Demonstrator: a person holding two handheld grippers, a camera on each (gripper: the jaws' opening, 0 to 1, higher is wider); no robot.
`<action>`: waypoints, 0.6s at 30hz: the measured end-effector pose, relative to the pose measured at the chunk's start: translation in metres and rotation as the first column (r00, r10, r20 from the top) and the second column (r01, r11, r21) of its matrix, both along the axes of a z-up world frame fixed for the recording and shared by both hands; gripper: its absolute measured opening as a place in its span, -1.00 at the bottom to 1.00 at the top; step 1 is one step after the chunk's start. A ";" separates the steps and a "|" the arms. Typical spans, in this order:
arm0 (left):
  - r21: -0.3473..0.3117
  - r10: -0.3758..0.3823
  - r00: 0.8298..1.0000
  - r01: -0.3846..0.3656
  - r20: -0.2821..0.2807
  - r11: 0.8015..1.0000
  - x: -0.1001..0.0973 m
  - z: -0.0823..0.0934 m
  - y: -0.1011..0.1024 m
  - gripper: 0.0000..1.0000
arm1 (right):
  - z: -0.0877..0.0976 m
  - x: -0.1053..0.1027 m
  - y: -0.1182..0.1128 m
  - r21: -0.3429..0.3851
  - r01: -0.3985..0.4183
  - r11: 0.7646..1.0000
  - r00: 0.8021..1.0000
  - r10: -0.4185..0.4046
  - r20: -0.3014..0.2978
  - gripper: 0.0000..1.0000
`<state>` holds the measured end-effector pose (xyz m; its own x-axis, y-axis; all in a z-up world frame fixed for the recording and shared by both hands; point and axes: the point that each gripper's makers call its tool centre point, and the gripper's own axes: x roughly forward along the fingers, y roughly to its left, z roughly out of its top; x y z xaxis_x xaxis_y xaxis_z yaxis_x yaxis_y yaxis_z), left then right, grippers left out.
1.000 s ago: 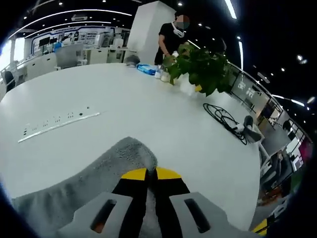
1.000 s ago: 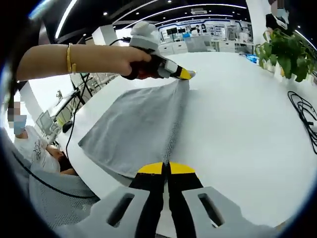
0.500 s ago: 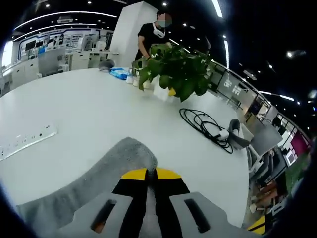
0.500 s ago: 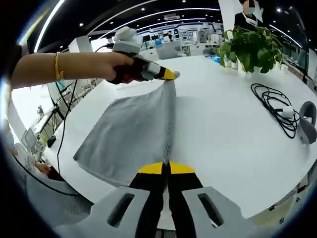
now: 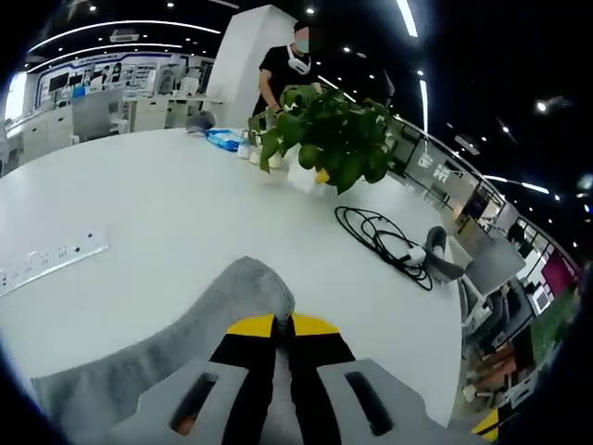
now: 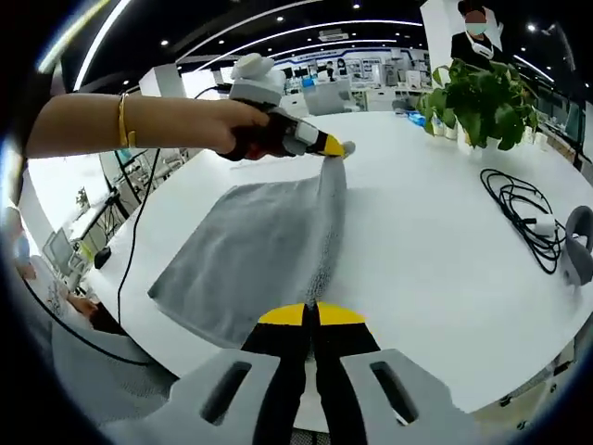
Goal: Fold the towel on the table until its edges align and the towel forms a compact rectangular stack.
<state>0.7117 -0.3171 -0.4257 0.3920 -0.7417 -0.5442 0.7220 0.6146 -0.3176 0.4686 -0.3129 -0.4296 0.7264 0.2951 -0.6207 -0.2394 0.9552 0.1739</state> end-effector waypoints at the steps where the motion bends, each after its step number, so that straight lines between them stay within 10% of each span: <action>1: -0.006 0.003 1.000 -0.003 -0.004 1.000 0.000 0.000 0.002 -0.93 | 0.000 0.000 0.001 -0.004 -0.006 1.000 1.000 0.006 0.001 -1.00; 13: -0.060 0.064 0.998 -0.065 -0.006 0.996 0.001 0.005 0.032 -0.93 | 0.014 0.008 0.023 -0.099 -0.087 0.991 0.995 0.091 0.033 -1.00; 15: 0.061 0.085 0.994 -0.089 0.064 0.994 0.005 -0.002 0.052 -0.93 | 0.016 0.008 0.024 -0.097 -0.087 0.992 0.995 0.091 0.035 -1.00; 18: -0.042 0.128 0.992 -0.128 0.007 0.991 0.002 0.006 0.052 -0.93 | 0.021 0.009 0.024 -0.097 -0.092 0.991 0.995 0.096 0.040 -1.00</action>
